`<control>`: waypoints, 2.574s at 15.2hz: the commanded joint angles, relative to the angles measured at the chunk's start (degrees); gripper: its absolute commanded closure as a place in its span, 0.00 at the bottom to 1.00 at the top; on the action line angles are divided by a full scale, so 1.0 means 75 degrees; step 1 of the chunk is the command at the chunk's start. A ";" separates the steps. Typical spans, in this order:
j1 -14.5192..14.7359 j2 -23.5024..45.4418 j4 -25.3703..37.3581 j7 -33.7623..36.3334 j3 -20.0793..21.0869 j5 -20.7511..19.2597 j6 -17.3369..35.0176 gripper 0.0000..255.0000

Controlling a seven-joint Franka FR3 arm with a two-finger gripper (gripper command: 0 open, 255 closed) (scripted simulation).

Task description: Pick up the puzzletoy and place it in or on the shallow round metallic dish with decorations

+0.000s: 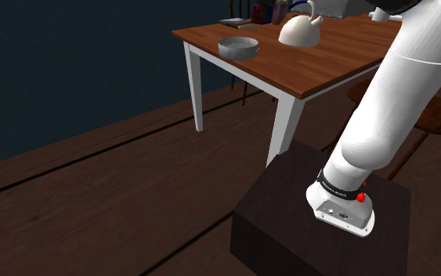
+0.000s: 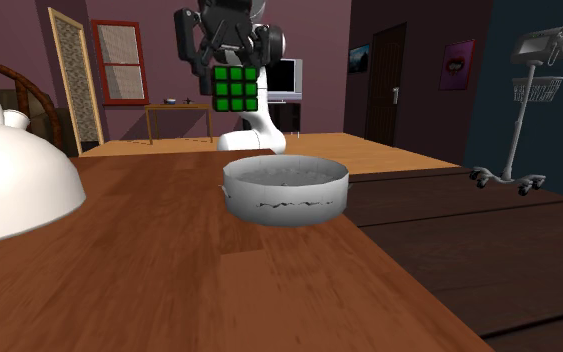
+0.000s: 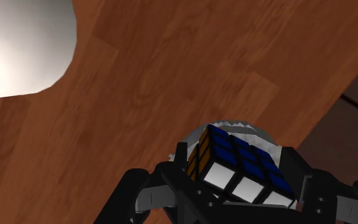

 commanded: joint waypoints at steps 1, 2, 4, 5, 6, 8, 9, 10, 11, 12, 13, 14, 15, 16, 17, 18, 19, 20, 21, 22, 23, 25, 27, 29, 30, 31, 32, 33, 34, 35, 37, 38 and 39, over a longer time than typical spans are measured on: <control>0.0039 0.0495 0.0559 0.0120 0.0040 0.0239 -0.0119 1.00; 0.0052 0.0752 0.0863 0.0187 0.0066 0.0359 -0.0194 1.00; 0.0050 0.1304 0.1545 0.0317 0.0118 0.0613 -0.0380 1.00; 0.0011 0.1870 0.2289 0.0438 0.0163 0.0868 -0.0608 1.00; 0.0040 0.1788 0.2071 0.0456 0.0183 0.0824 -0.0463 1.00; 0.0106 0.1642 0.1659 0.0488 0.0200 0.0752 -0.0185 1.00; 0.0136 0.1577 0.1466 0.0503 0.0206 0.0720 -0.0050 1.00; 0.0163 0.1516 0.1279 0.0517 0.0212 0.0690 0.0081 1.00; 0.0188 0.1459 0.1099 0.0530 0.0218 0.0663 0.0210 1.00; 0.0210 0.1406 0.0925 0.0543 0.0223 0.0638 0.0336 1.00; 0.0230 0.1357 0.0756 0.0555 0.0229 0.0615 0.0460 1.00; 0.0249 0.1311 0.0593 0.0566 0.0235 0.0593 0.0582 1.00; 0.0266 0.1268 0.0434 0.0577 0.0240 0.0574 0.0702 1.00; 0.0282 0.1229 0.0280 0.0587 0.0244 0.0555 0.0821 1.00; 0.0296 0.1192 0.0130 0.0596 0.0249 0.0539 0.0938 1.00; 0.0309 0.1159 -0.0016 0.0605 0.0254 0.0523 0.1053 1.00; 0.0320 0.1131 -0.0146 0.0612 0.0258 0.0511 0.1158 1.00; 0.0320 0.1129 -0.0147 0.0613 0.0258 0.0510 0.1158 1.00; 0.0320 0.1130 -0.0146 0.0613 0.0258 0.0511 0.1158 1.00; 0.0320 0.1130 -0.0146 0.0612 0.0258 0.0511 0.1158 1.00; 0.0319 0.1131 -0.0146 0.0612 0.0258 0.0511 0.1158 1.00; 0.0319 0.1131 -0.0146 0.0612 0.0258 0.0511 0.1158 1.00; 0.0319 0.1131 -0.0146 0.0612 0.0258 0.0511 0.1158 1.00; 0.0320 0.1130 -0.0146 0.0613 0.0258 0.0510 0.1158 0.00; 0.0320 0.1130 -0.0146 0.0613 0.0258 0.0510 0.1158 0.00; 0.0320 0.1130 -0.0146 0.0613 0.0258 0.0510 0.1158 0.00; 0.0320 0.1130 -0.0146 0.0613 0.0258 0.0510 0.1158 0.00; 0.0320 0.1130 -0.0146 0.0613 0.0258 0.0510 0.1158 0.00; 0.0288 0.1218 0.0223 0.0591 0.0247 0.0550 0.0868 0.00; 0.0249 0.1323 0.0617 0.0566 0.0233 0.0599 0.0569 0.00; 0.0149 0.1567 0.1404 0.0510 0.0206 0.0715 0.0002 0.00; 0.0148 0.1567 0.1404 0.0510 0.0207 0.0715 0.0002 0.00; 0.0149 0.1565 0.1402 0.0511 0.0207 0.0714 0.0003 0.00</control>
